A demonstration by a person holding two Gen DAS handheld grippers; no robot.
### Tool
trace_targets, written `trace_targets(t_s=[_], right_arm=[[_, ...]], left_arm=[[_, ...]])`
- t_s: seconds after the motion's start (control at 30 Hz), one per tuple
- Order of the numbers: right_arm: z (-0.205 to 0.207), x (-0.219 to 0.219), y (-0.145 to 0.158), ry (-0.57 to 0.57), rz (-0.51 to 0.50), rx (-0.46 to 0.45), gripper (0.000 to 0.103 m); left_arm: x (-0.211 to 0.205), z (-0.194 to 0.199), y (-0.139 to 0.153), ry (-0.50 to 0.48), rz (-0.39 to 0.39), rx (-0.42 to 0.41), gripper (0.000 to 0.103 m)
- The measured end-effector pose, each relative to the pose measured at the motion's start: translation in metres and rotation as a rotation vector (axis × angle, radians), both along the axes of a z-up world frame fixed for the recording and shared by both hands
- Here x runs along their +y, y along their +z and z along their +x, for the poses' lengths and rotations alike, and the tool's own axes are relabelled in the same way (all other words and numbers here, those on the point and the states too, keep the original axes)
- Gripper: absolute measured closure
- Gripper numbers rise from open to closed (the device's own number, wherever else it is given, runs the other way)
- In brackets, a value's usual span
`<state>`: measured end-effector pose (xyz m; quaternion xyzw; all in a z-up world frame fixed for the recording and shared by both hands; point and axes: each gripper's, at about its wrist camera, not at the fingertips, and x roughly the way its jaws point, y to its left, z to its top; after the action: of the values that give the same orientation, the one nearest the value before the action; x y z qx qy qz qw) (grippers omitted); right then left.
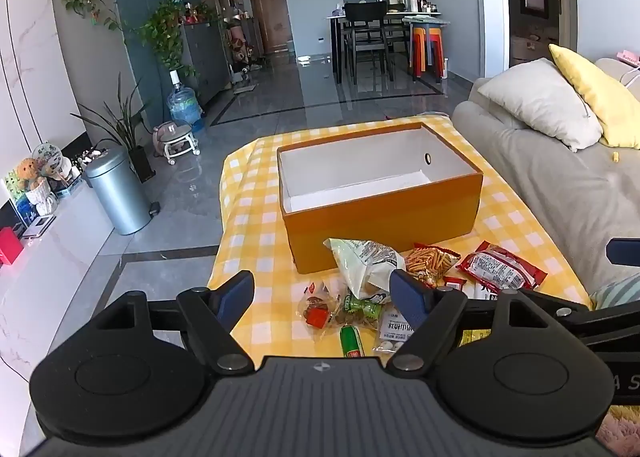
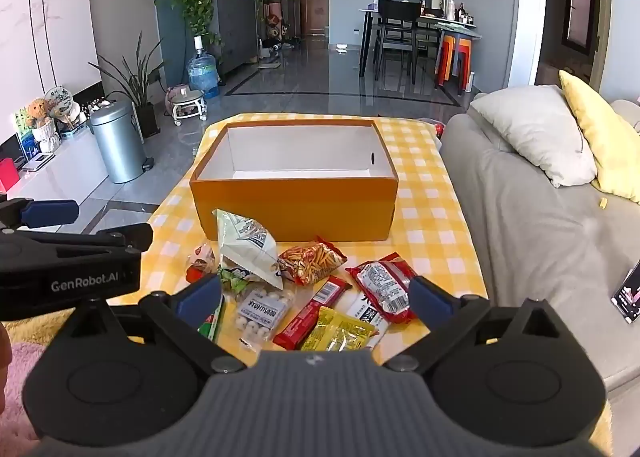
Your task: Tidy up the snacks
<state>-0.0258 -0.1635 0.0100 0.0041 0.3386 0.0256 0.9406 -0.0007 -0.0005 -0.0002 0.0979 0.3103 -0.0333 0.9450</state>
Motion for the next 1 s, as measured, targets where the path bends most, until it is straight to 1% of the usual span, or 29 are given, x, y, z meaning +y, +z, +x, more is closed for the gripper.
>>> trace_targets(t_s=[0.17, 0.3, 0.37, 0.73, 1.0], right_arm=[[0.0, 0.0, 0.0, 0.0, 0.004, 0.005, 0.006], [0.0, 0.001, 0.0, 0.001, 0.006, 0.007, 0.006], [-0.001, 0.002, -0.001, 0.004, 0.004, 0.006, 0.006], [-0.004, 0.0, -0.001, 0.0, 0.004, 0.014, 0.006], [0.004, -0.001, -0.007, -0.005, 0.005, 0.027, 0.006]], left_arm=[[-0.006, 0.003, -0.005, -0.007, 0.015, 0.012, 0.013], [-0.002, 0.0, -0.008, -0.004, 0.003, 0.027, 0.013], [-0.001, 0.003, -0.005, -0.004, 0.005, 0.04, 0.013], [0.002, 0.004, -0.005, 0.012, -0.003, 0.058, 0.013], [0.004, 0.007, -0.008, 0.03, -0.008, 0.071, 0.013]])
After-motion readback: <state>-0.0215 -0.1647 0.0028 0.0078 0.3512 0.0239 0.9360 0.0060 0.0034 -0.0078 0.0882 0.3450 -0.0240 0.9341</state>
